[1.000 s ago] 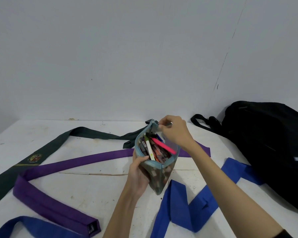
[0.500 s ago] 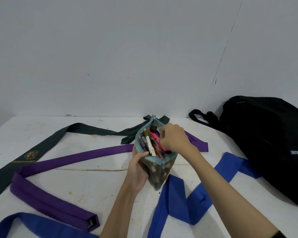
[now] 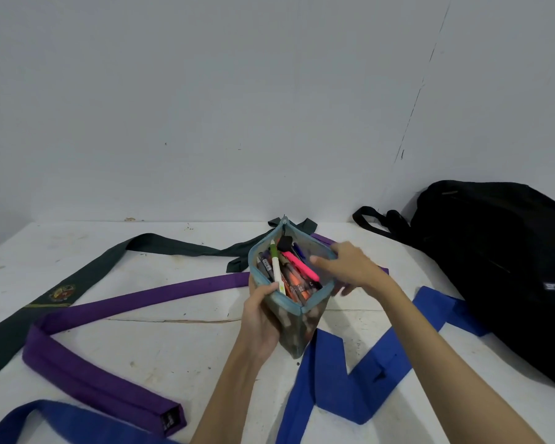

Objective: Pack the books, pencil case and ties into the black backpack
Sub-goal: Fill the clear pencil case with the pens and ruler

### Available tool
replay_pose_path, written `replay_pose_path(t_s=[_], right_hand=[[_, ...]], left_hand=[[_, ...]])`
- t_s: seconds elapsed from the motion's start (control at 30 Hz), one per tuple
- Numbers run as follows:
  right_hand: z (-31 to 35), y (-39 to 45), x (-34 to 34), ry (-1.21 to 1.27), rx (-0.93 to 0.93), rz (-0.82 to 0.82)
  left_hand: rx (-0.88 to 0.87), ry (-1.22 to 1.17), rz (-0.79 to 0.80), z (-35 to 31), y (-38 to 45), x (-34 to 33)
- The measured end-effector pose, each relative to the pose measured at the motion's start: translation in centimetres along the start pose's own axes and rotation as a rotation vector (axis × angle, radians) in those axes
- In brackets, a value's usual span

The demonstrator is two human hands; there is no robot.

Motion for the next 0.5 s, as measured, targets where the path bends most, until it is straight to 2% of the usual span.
replay_pose_path(t_s=[0.03, 0.1, 0.17, 0.33, 0.5], right_hand=[[0.0, -0.1, -0.3, 0.107, 0.000, 0.065], [0.5, -0.1, -0.3, 0.133, 0.057, 0.030], [1.1, 0.0, -0.3, 0.028, 0.114, -0.033], [1.2, 0.1, -1.0, -0.146, 0.136, -0.061], [1.1, 0.1, -1.2, -0.217, 0.161, -0.159]], left_hand=[[-0.039, 0.001, -0.009, 0.0, 0.0, -0.7], [-0.085, 0.030, -0.038, 0.3, 0.2, -1.9], [-0.097, 0.050, -0.032, 0.5, 0.2, -2.9], [-0.042, 0.063, 0.043, -0.5, 0.2, -3.5], [0.002, 0.106, -0.048, 0.8, -0.2, -3.5]])
Point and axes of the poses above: each hand's wrist, its own y-axis towards the middle knuckle, its own x-axis out of the back of the hand, z = x × y, the point moved 2 cm from there along y, towards the middle knuckle, and after that the axes turned 5 degrees about z, right-handed, at the moved point
